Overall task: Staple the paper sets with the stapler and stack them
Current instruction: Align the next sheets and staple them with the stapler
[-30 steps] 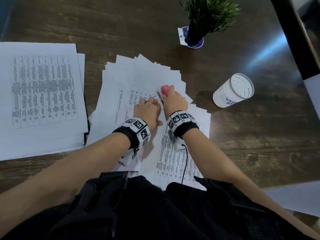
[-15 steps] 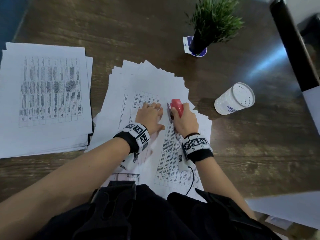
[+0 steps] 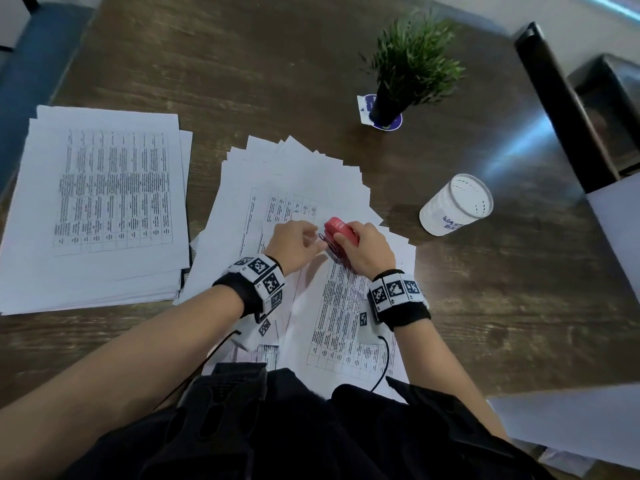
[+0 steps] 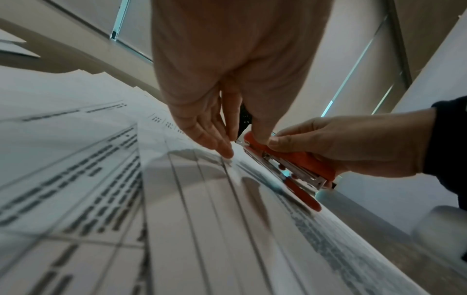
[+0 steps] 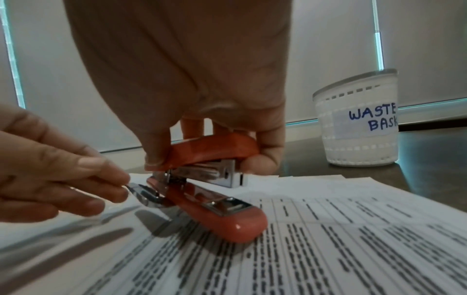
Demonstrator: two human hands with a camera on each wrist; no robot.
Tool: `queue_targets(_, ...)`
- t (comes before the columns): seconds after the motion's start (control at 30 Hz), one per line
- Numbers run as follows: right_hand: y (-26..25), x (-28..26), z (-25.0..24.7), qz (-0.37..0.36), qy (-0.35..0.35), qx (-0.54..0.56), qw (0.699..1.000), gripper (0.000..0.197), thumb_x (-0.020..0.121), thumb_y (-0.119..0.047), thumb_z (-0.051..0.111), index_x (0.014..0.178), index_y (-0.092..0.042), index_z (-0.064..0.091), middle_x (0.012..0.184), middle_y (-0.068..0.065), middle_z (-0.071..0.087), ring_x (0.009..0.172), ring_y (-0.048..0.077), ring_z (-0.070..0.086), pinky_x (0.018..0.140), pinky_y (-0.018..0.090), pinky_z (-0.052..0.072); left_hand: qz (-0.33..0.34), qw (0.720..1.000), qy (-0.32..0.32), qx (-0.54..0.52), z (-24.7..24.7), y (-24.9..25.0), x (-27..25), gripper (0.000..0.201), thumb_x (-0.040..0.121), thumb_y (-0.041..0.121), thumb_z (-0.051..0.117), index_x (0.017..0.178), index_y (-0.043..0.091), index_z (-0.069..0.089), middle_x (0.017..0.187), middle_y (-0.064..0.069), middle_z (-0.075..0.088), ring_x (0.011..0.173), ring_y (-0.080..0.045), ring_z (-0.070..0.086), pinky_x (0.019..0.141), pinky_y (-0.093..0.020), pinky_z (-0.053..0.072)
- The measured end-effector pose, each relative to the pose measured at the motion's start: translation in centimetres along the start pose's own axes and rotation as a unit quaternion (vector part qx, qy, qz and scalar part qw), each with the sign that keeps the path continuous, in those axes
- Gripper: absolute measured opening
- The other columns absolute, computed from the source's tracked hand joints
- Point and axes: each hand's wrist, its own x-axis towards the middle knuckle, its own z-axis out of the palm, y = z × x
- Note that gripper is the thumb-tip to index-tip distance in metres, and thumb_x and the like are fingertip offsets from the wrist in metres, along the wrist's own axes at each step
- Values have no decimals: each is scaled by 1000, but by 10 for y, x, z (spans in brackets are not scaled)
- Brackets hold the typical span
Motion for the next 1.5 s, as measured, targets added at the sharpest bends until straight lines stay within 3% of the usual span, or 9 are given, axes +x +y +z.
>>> queue_targets(0.27,-9,-10,-5,-51,21,40,998,35,90,-43,62,120,-23,64,105,4,58,99,23,56,83,39,49,-80,997,10,-14,2,10,4,11,78,16,78,86,8,76,69,-2,68,64,-7,61,55,-8,43)
queue_targets(0.5,9,-17,-7,-20,-11,27,999,39,89,-39,66,125,-22,64,114,5,60,107,23,56,91,37,47,-139,989,-39,-44,-19,7,12,5,78,3,76,77,8,74,81,-8,75,86,-21,73,86,-36,58)
queue_targets(0.63,25,-19,-17,31,6,79,996,36,93,-37,60,122,-16,66,121,2,65,111,21,59,96,31,45,-140,989,-9,-52,-28,6,12,14,86,4,70,100,1,73,89,-14,74,74,-15,71,75,-26,60)
queue_targets(0.73,41,-25,-30,78,46,112,990,32,101,-28,46,118,-10,66,118,7,67,113,25,57,88,25,38,-77,997,-1,-20,-25,17,9,18,85,6,70,102,5,74,99,-12,74,92,-18,70,90,-32,55)
queue_targets(0.93,90,-42,-34,158,30,4,987,38,101,-22,41,136,-17,52,142,12,46,128,33,42,104,45,39,74,997,-26,1,7,77,-2,16,88,9,67,100,10,76,90,-4,73,81,-9,65,86,-16,48)
queue_targets(1.07,111,-56,-27,107,-13,-95,990,48,93,-44,55,138,-32,48,146,-3,37,130,26,35,101,49,40,127,990,-54,11,37,134,3,13,86,11,70,98,6,74,74,-2,70,67,-6,67,66,-13,52)
queue_targets(1.2,124,-50,-33,57,-30,-117,991,45,92,-46,56,136,-36,51,139,-2,40,124,27,36,100,46,43,159,986,-41,23,64,192,23,4,82,13,72,84,10,75,63,0,71,59,2,65,77,-19,53)
queue_targets(1.33,141,-41,-44,1,-92,-92,991,44,92,-44,60,134,-32,56,136,0,41,128,32,33,109,46,34,160,986,-29,23,89,236,43,5,81,12,72,80,12,76,61,6,68,78,-7,69,92,-23,51)
queue_targets(1.5,155,-34,-52,-40,-133,-103,985,41,94,-31,57,135,-31,55,140,1,39,131,31,30,110,43,34,123,992,-24,16,122,262,67,17,90,4,60,92,8,76,87,-11,75,86,-13,67,94,-25,50)
